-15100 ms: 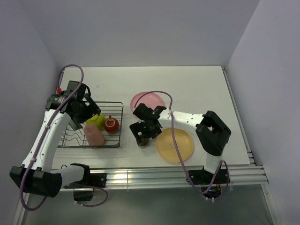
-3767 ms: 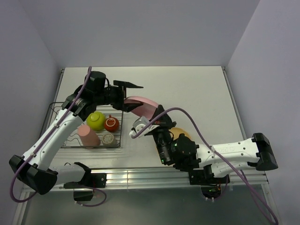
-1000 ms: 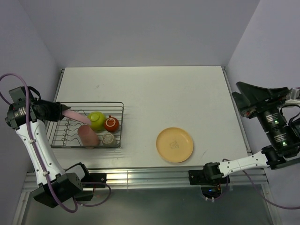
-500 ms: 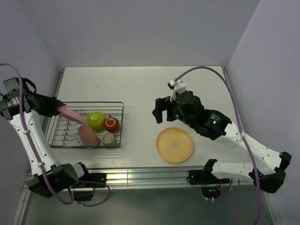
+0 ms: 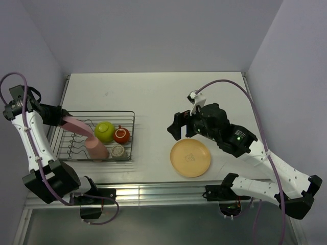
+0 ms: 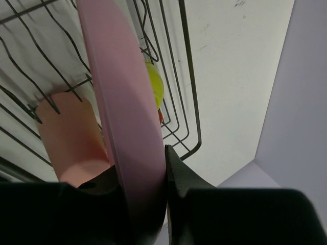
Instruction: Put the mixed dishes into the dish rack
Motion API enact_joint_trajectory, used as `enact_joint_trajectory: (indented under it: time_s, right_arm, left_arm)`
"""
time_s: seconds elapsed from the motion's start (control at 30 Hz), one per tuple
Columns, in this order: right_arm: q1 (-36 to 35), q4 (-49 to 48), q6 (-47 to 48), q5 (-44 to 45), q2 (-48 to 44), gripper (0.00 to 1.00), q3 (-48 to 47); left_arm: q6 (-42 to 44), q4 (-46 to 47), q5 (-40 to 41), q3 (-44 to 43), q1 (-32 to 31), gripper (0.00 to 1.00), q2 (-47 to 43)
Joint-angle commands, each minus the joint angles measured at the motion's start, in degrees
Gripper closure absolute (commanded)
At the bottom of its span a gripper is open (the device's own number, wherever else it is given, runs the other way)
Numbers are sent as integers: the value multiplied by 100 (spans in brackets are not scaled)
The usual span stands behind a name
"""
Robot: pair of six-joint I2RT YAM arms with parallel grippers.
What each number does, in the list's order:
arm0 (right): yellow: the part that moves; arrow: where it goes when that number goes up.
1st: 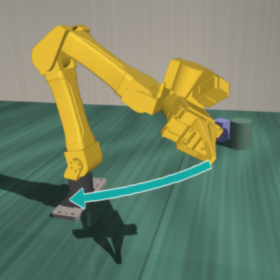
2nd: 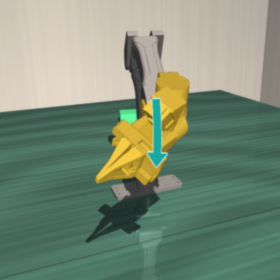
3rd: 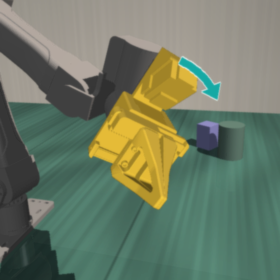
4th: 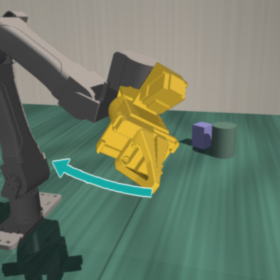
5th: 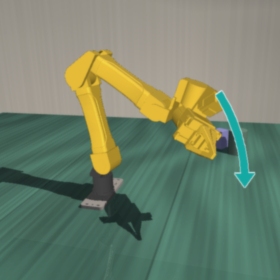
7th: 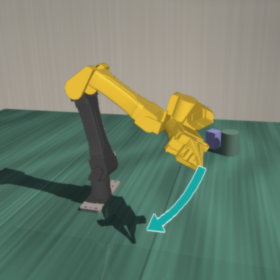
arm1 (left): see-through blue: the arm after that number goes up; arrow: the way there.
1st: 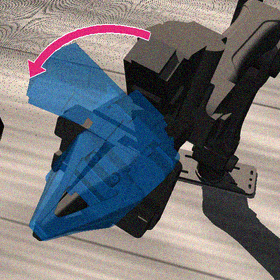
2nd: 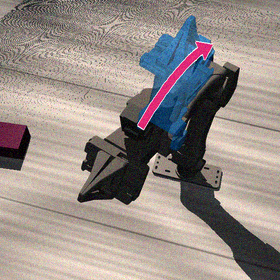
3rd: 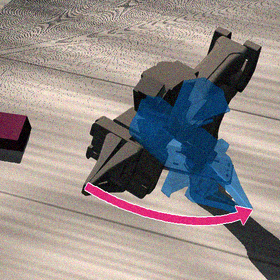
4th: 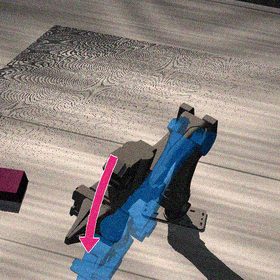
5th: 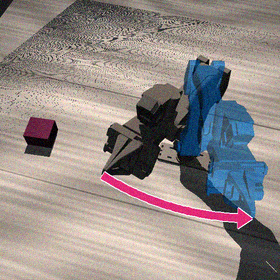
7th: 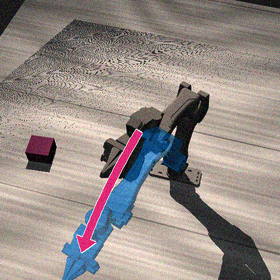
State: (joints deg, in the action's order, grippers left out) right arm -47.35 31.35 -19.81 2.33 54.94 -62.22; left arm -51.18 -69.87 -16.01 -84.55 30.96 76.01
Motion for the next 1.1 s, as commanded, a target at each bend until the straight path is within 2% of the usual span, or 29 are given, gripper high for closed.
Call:
enact_joint_trajectory:
  time_s: [0.0,0.27,0.6,0.87,1.07]
  right_arm:
    - [103,-227,275,-58,-106,0,-36]
    - [261,-86,654,-13,-176,0,-10]
    - [297,-103,663,145,-264,0,60]
    - [314,-94,637,172,-405,0,104]
    - [332,-59,610,198,-501,0,192]
  left_arm:
    - [-462,947,-333,368,33,100,-226]
    - [-885,1406,-61,1177,24,100,-543]
    - [-1060,835,564,1284,24,100,-1061]
    - [-1105,334,731,1029,33,100,-1299]
    - [-1131,412,740,1178,33,100,-1466]
